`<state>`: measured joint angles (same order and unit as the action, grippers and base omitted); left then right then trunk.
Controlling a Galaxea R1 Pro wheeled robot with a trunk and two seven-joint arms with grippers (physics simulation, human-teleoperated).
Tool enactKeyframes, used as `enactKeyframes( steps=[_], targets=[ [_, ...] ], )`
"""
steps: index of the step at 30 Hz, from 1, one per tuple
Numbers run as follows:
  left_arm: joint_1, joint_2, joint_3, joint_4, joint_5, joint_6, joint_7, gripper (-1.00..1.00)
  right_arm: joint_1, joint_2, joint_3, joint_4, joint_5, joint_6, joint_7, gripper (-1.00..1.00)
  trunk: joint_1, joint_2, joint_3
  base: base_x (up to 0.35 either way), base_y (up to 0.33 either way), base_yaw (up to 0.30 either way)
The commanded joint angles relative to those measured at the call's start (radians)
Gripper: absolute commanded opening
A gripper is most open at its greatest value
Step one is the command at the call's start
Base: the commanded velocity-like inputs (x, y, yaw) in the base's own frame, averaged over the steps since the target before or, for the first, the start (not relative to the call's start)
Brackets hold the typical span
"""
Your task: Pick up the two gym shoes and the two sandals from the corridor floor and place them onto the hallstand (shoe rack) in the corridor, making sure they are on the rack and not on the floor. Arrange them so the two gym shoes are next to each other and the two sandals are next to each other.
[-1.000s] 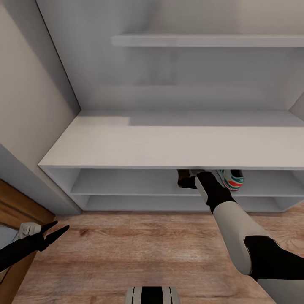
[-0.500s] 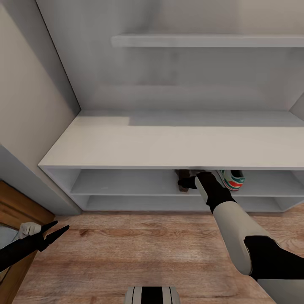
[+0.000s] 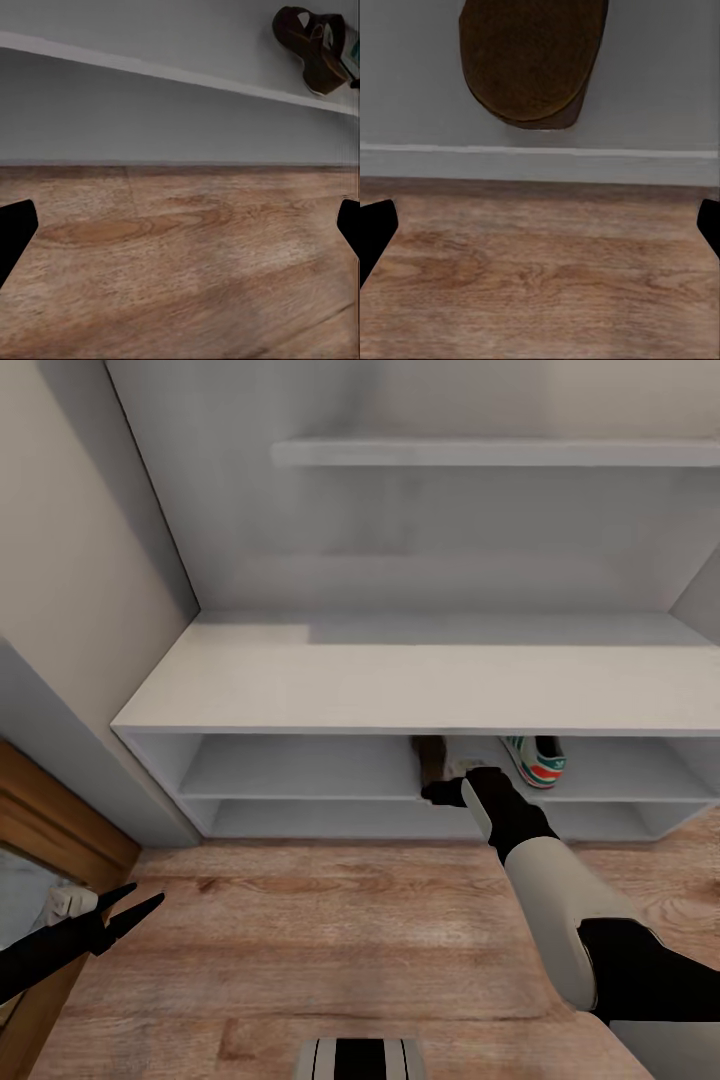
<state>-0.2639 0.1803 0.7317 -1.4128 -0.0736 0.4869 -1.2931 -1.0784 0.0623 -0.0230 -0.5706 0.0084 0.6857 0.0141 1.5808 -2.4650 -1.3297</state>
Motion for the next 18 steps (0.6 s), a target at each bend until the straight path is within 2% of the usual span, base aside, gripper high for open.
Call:
enactKeyframes(
  steps=[1,18],
  targets=[
    [0.0,0.0,0.0,0.0,0.0,0.0,0.0,1.0,0.0,0.0,0.0,0.0,0.0,0.0,0.0,1.0,0.0,0.0,0.0,-0.328,0.0,0.0],
    [0.0,0.0,0.0,0.0,0.0,0.0,0.0,1.0,0.001,-0.001,-0.003,0.0,-0.005,-0.001,0.002,1.0,0.0,0.0,0.0,-0.321,0.0,0.0]
  ],
)
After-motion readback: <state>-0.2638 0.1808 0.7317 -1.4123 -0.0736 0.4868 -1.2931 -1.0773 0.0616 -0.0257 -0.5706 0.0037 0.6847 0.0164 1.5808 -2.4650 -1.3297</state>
